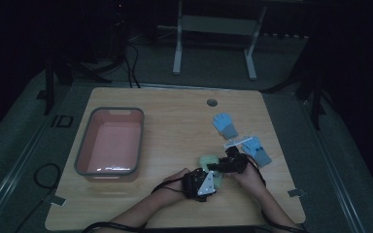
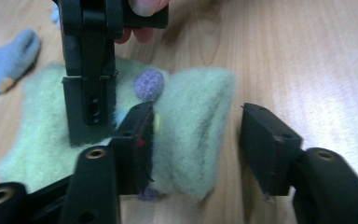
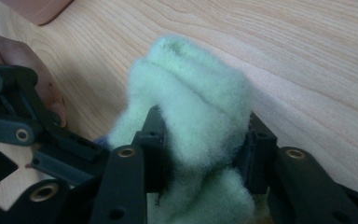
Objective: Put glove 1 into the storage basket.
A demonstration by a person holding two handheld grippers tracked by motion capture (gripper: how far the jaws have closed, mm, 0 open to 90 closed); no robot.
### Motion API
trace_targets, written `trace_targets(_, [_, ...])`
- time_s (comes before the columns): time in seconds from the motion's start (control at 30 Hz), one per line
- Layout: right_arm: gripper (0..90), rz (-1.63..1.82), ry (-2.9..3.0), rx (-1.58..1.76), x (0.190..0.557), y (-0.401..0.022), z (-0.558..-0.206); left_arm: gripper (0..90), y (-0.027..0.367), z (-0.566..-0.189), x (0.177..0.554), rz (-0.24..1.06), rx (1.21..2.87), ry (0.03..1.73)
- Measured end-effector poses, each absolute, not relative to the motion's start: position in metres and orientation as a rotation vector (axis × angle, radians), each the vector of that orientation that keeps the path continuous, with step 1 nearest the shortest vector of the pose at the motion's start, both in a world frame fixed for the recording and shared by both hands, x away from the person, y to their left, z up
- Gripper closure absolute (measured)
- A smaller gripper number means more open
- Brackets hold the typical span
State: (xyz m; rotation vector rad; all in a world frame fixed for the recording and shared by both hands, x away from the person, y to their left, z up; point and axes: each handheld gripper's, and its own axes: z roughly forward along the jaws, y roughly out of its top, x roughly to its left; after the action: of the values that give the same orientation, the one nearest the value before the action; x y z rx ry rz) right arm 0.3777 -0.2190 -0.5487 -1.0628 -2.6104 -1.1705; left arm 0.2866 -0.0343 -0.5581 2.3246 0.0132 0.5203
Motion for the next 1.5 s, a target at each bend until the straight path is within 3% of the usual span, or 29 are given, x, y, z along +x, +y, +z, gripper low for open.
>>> trace_targets(0.2, [68.6,-1.183,-2.651,-1.069,0.374,-0.216,-0.545,68.0,-0.033,-0.553,0.293,0.507,2.324,0.055])
trace_targets(0.33, [71.7,-1.198,-2.678,-1.068,0.371,-0.213,-0.539,73.7,-0.033,-0.546,0.295,0.507,2.34,0.067])
trace_targets(0.9, [73.5,-1.354,-2.647,-0.983,0.379,-0.185,-0.496,75.3,0.004,-0.492,0.302,0.549,2.346,0.11])
trace_targets(1.5, [73.4,-1.411,-2.688,-0.838,0.393,-0.113,-0.453,75.3,0.068,-0.448,0.302,0.652,2.388,0.162])
